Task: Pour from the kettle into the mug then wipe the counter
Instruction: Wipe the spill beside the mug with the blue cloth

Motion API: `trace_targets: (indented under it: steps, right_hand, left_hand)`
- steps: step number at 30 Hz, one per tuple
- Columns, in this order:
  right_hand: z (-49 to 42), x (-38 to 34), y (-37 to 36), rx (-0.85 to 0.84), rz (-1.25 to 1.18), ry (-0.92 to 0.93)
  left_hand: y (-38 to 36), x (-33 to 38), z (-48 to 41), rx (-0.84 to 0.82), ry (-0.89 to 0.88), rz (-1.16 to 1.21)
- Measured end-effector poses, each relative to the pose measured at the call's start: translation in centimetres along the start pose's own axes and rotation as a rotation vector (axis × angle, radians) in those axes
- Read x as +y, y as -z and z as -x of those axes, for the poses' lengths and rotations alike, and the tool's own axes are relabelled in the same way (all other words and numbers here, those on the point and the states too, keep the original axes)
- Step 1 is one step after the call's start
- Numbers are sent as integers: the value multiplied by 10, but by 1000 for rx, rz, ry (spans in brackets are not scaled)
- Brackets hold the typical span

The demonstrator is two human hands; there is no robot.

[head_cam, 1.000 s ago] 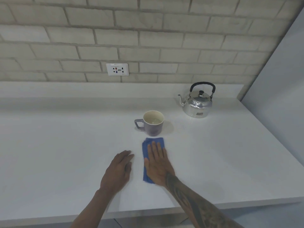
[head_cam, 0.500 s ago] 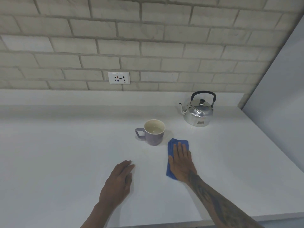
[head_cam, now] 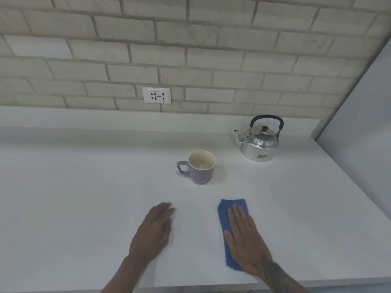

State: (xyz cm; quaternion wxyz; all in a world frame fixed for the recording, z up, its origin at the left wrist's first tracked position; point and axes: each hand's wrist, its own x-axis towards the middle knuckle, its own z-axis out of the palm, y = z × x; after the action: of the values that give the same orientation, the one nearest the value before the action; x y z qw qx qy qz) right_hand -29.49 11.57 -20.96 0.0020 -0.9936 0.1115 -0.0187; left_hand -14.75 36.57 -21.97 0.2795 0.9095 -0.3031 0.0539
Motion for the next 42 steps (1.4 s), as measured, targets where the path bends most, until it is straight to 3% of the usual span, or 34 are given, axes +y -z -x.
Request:
trace_targets:
  steps: [5, 8, 14, 19, 23, 29, 37, 42]
  right_hand:
    - [-56, -92, -9, -26, -57, 210]
    - [-90, -106, 3, -109, -104, 266]
    - [-67, -51, -9, -79, -77, 195]
    - [-84, 42, 1, -72, -140, -96]
    - [-122, 40, 7, -84, -46, -233]
    - [-82, 7, -5, -100, -100, -137]
    - [-48, 18, 14, -173, -166, -17]
    - [-75, 48, 48, -28, -220, -36]
  left_hand:
    - [0, -1, -1, -39, 1, 51]
    - [-3, -3, -1, -81, 33, 78]
    - [-3, -3, 0, -45, 34, 37]
    - [0, 1, 1, -15, 41, 43]
    - [3, 5, 0, -12, 38, 29]
    - [3, 9, -1, -27, 76, 19]
    - [7, 25, -5, -52, 157, -2]
    - [-2, 91, -21, -30, 184, -18]
